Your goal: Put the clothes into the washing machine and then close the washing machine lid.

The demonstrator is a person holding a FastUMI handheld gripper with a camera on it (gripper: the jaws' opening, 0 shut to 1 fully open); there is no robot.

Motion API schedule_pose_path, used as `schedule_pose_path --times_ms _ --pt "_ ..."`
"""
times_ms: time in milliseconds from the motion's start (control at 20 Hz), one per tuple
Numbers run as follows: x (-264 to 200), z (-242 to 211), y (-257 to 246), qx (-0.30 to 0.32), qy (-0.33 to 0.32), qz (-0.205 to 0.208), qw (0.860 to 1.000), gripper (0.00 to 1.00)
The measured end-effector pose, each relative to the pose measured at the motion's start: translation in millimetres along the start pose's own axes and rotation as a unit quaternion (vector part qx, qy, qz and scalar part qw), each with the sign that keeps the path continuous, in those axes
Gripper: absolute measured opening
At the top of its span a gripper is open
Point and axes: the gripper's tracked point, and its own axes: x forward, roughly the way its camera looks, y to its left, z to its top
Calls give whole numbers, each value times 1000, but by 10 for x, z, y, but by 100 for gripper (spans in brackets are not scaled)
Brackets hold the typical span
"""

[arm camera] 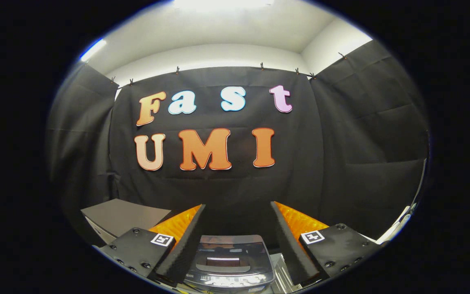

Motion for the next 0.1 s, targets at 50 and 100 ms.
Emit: schedule_pose_path --times_ms 50,100 --pt "-17 23 27 4 -3 4 1000 98" --pt "-25 36 44 7 -4 6 1000 98"
